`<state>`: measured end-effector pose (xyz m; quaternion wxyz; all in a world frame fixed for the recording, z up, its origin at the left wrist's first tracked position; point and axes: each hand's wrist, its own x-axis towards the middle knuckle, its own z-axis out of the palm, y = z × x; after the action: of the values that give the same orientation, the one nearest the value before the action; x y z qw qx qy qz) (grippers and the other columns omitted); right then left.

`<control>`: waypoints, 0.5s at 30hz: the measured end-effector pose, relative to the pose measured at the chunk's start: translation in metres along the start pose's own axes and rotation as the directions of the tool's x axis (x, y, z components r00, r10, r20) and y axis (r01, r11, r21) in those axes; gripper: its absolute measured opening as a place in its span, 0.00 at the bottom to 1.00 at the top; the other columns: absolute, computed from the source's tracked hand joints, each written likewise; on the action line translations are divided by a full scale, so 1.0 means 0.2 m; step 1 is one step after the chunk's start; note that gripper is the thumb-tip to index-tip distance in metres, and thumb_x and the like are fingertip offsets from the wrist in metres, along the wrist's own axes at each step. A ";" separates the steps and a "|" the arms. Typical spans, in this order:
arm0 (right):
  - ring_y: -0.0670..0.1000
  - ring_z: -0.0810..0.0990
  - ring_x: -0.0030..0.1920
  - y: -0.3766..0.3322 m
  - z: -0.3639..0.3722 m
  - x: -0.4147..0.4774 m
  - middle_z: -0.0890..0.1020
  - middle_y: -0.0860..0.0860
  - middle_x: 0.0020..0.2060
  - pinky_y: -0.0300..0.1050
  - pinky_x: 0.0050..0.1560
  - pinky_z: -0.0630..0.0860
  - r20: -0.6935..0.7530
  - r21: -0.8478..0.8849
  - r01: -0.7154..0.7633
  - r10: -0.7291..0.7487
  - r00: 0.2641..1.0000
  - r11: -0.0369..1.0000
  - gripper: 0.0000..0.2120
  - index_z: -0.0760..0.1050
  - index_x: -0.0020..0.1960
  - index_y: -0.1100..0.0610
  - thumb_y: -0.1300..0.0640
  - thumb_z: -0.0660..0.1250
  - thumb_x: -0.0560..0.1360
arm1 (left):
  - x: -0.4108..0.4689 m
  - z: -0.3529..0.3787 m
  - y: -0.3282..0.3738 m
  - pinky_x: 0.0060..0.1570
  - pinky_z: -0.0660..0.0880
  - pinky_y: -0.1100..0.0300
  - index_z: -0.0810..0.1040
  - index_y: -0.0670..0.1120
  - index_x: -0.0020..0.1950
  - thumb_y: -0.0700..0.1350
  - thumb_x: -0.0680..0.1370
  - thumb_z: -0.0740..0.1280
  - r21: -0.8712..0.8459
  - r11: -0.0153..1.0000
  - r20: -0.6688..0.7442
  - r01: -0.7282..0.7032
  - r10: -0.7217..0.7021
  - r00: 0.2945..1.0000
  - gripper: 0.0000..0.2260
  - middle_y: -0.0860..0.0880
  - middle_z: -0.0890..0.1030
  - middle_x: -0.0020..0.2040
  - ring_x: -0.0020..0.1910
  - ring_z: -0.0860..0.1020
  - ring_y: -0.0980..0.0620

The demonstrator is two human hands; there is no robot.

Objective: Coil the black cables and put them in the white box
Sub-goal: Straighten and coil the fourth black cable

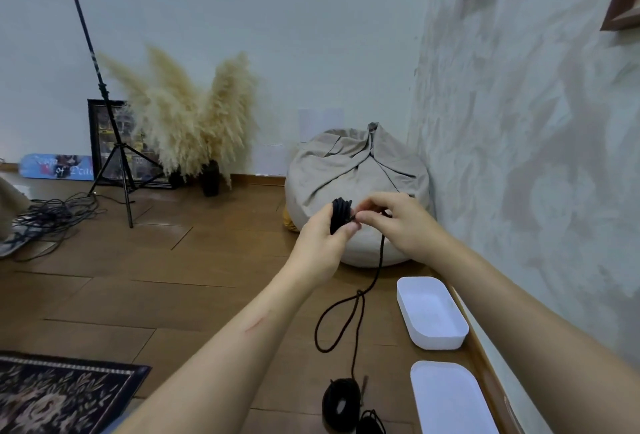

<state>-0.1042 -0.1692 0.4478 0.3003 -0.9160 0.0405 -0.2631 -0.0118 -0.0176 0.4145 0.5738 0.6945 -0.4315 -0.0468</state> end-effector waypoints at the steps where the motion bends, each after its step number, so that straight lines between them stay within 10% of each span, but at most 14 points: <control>1: 0.49 0.82 0.48 -0.01 0.00 0.00 0.85 0.45 0.41 0.52 0.52 0.77 -0.007 0.001 0.007 -0.007 1.000 1.000 0.04 0.82 0.47 0.50 0.55 0.69 0.79 | 0.00 0.00 0.00 0.57 0.75 0.60 0.79 0.49 0.61 0.45 0.83 0.66 0.014 1.000 0.023 0.001 -0.001 1.000 0.08 0.55 0.83 0.53 0.57 0.79 0.58; 9: 0.45 0.81 0.45 -0.02 0.02 0.00 0.85 0.42 0.40 0.52 0.50 0.77 -0.100 -0.026 0.018 -0.021 0.995 1.000 0.03 0.83 0.45 0.47 0.51 0.71 0.77 | -0.01 -0.01 0.01 0.61 0.76 0.51 0.79 0.52 0.54 0.44 0.83 0.63 0.024 0.999 0.014 0.043 -0.044 0.999 0.06 0.56 0.83 0.51 0.57 0.79 0.56; 15: 0.44 0.70 0.47 -0.03 -0.04 0.03 0.76 0.42 0.43 0.37 0.47 0.67 -0.181 -0.311 0.116 -0.179 0.967 0.943 0.08 0.82 0.43 0.47 0.43 0.71 0.74 | -0.04 0.00 0.05 0.46 0.71 0.59 0.77 0.49 0.52 0.46 0.84 0.61 0.043 0.999 0.000 0.022 -0.022 1.000 0.06 0.49 0.81 0.47 0.47 0.77 0.52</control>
<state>-0.1035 -0.1707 0.4592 0.1322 -0.9188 0.0417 -0.3696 -0.0214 -0.0128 0.4191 0.5580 0.7115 -0.4248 -0.0440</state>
